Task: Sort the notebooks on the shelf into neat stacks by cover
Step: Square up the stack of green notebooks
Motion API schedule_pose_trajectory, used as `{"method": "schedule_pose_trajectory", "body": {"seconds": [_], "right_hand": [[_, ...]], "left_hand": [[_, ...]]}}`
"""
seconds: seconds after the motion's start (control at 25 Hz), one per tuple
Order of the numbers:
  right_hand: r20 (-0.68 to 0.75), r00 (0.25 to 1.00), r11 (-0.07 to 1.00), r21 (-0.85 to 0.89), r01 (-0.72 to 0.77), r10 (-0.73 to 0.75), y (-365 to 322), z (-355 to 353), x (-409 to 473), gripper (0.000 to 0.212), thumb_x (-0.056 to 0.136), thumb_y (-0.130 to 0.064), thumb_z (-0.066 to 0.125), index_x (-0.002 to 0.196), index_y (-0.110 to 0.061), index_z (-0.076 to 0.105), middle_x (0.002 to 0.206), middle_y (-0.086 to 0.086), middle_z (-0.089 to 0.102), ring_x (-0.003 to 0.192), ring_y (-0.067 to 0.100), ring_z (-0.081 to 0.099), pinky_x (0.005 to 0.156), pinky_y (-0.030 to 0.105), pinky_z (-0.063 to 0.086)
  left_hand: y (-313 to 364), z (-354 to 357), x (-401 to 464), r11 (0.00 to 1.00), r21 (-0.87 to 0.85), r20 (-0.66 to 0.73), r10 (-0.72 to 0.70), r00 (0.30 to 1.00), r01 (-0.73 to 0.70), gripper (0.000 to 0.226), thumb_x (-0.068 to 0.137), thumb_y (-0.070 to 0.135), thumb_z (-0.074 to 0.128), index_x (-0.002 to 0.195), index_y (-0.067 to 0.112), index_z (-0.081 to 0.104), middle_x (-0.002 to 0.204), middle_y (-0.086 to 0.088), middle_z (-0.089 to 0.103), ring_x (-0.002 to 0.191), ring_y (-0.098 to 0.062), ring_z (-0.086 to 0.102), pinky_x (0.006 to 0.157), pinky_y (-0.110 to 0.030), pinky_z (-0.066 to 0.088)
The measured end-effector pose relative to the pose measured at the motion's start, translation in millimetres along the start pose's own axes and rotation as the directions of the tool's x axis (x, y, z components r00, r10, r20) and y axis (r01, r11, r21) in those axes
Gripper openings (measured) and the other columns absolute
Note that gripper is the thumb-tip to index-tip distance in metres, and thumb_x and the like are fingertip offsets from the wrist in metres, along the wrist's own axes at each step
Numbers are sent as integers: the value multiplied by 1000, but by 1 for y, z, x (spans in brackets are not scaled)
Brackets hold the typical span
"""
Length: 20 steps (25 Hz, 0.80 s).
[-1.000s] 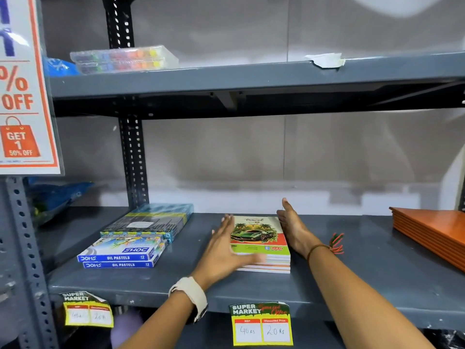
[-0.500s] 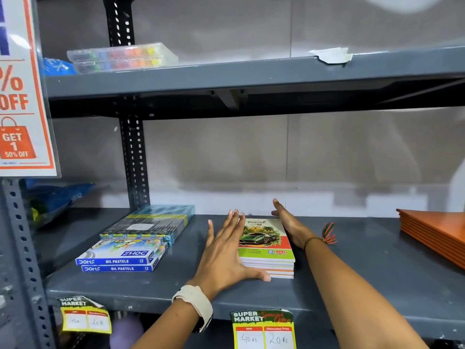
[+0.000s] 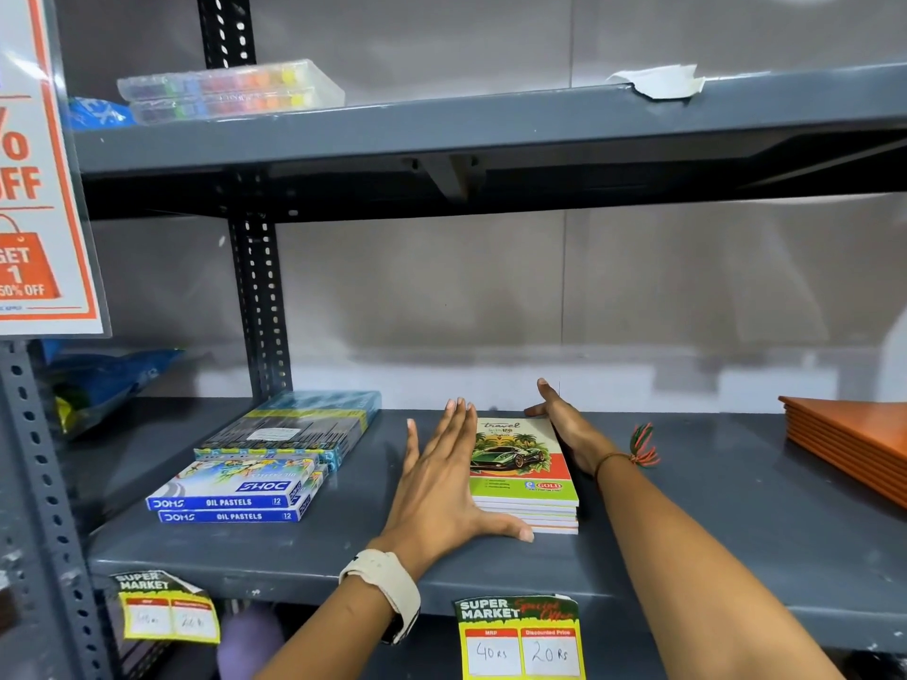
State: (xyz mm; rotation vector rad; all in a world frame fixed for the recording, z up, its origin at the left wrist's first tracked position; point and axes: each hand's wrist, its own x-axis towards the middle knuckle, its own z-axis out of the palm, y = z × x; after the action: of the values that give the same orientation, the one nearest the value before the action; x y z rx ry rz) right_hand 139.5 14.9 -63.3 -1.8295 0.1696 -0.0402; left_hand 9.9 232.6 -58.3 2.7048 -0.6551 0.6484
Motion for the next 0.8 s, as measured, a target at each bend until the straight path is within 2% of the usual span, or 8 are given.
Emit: {"method": "schedule_pose_trajectory", "body": {"seconds": [0.16,0.4,0.48,0.56,0.6,0.68,0.76,0.8], "right_hand": [[-6,1000,1000,26,-10,10,5,-2,10,115,29,-105,33,98,-23,72,135,19,57,126,40,51,110,54,36],[14,999,997,68,-44,43,-6,-1,-5,98,66,-91,29,114,-14,67,127,21,61,120,40,55,109,53,38],[13,998,992,111,-55,54,-9,2,-13,102,69,-88,29,136,-15,52,143,16,50,133,37,45,114,53,32],[-31,998,976,215,-40,48,-12,4,-28,102,74,-86,29,152,-20,27,158,9,29,144,31,31,118,50,25],[-49,998,957,289,-34,51,-14,4,-35,99,77,-84,28,155,-23,18,161,7,21,146,29,29,119,49,25],[-37,991,896,433,-101,130,-16,6,-53,98,79,-84,28,155,-24,12,158,10,29,136,30,45,114,48,34],[3,984,853,498,-158,180,-18,8,-74,93,82,-82,29,148,-17,29,119,18,68,96,32,72,90,45,55],[24,982,848,501,-175,189,-20,10,-84,91,82,-82,29,139,-12,39,91,18,76,73,31,75,72,40,59]], "left_hand": [[1,0,1,1000,8,13,1,1000,-1,151,40,95,51,155,18,-10,161,7,-16,147,-5,-21,120,-49,-14],[-1,5,4,1000,27,21,-13,1000,12,151,39,95,50,155,18,-9,161,7,-14,147,-5,-19,120,-48,-14],[0,4,5,1000,-7,33,-20,999,20,151,39,94,52,155,18,-8,159,9,-15,148,-5,-18,121,-46,-14],[0,0,4,975,-207,72,-71,995,85,148,39,94,53,155,21,-3,160,12,-9,149,-7,-11,122,-41,-9],[0,-5,3,902,-395,102,-147,984,176,143,41,95,50,155,25,2,161,13,-3,150,-8,-4,122,-39,-2],[2,-18,2,537,-752,254,-299,920,382,109,61,94,35,151,35,19,157,17,13,146,-8,17,117,-35,15],[2,-29,9,127,-859,438,-321,839,497,80,86,76,19,152,29,17,158,11,17,144,-10,24,114,-33,23],[-1,-30,14,37,-850,489,-314,814,525,81,90,71,15,154,21,11,160,3,14,147,-15,21,115,-35,24]]}}
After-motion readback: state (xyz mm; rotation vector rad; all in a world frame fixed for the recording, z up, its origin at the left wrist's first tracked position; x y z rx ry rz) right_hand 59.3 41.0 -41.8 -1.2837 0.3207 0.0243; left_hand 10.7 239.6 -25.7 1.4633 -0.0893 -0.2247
